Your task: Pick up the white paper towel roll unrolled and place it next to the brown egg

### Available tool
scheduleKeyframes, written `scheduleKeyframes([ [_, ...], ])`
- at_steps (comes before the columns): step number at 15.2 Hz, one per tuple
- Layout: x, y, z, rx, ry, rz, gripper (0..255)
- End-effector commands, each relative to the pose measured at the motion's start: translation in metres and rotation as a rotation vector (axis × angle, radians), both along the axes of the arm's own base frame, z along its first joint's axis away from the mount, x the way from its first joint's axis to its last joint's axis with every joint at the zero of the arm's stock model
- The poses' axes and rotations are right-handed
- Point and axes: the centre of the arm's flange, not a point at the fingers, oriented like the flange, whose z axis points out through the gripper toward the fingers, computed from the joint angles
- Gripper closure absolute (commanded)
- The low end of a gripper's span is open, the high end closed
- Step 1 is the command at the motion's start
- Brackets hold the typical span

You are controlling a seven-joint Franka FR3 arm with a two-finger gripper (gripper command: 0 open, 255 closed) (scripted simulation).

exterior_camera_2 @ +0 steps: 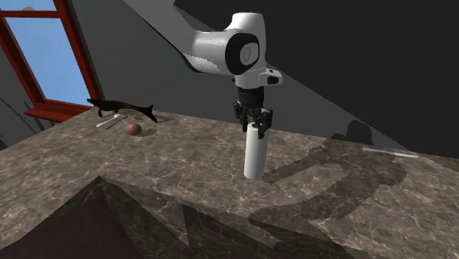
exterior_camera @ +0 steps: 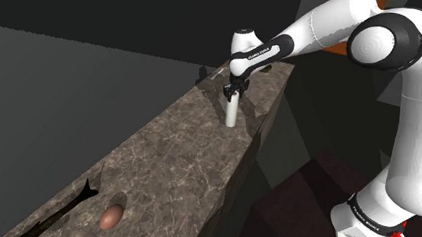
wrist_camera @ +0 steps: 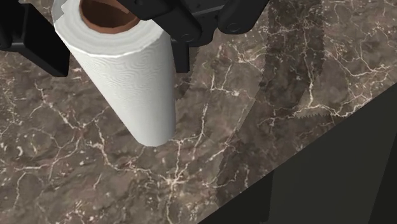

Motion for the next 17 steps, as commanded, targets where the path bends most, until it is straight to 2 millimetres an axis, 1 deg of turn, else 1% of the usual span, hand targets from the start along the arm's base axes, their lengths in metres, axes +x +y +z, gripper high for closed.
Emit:
scheduleKeyframes([
  [1,0.0,0.0,0.011,0.0,0.0,0.0,255],
  [17,0.0,0.0,0.095,0.0,0.0,0.0,255],
])
